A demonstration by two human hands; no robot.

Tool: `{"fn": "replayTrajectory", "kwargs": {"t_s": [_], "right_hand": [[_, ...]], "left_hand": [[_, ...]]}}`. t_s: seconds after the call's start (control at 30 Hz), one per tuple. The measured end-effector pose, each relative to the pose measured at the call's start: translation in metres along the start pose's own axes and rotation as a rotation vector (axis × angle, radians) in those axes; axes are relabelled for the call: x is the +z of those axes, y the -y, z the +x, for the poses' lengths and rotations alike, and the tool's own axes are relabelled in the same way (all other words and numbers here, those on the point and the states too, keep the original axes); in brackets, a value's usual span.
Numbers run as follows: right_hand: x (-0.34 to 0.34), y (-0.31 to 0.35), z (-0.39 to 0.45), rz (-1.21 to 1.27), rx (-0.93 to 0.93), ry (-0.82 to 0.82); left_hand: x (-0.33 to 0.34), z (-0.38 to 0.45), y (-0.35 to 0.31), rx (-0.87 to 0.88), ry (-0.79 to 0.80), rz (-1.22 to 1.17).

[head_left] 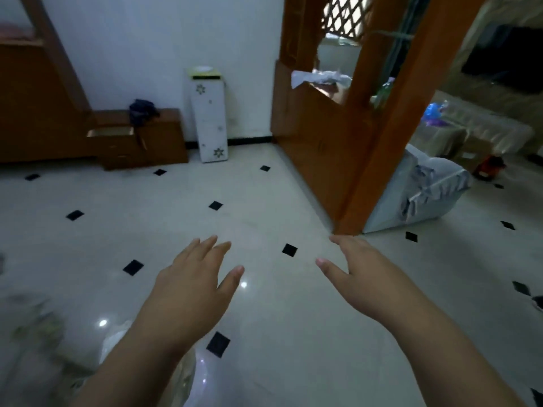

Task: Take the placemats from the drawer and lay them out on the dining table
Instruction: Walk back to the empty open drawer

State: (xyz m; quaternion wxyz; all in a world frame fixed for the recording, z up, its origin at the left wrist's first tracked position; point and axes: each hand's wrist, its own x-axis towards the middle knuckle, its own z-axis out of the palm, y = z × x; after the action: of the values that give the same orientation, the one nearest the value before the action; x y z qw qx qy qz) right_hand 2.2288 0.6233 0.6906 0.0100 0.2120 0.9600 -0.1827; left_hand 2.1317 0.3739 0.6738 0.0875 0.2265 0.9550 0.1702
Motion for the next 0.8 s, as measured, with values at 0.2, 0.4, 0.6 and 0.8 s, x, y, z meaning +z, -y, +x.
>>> {"fn": "replayTrajectory", "kwargs": {"t_s": [0.2,0.4,0.6,0.8], "right_hand": [[-0.014,0.023,0.114,-0.002,-0.23,0.083],[0.007,0.064,0.228,-0.019,-0.367,0.152],[0.032,0.117,0.368,-0.053,-0.351,0.187],[0.028,0.191,0.497,-0.014,-0.337,0.149]], "left_hand": [[-0.016,0.047,0.003,-0.213,-0.103,0.033],[-0.028,0.126,0.049,-0.364,-0.152,0.009],[-0.048,0.257,0.112,-0.39,-0.148,-0.033],[-0.109,0.391,0.171,-0.354,-0.152,0.024]]}}
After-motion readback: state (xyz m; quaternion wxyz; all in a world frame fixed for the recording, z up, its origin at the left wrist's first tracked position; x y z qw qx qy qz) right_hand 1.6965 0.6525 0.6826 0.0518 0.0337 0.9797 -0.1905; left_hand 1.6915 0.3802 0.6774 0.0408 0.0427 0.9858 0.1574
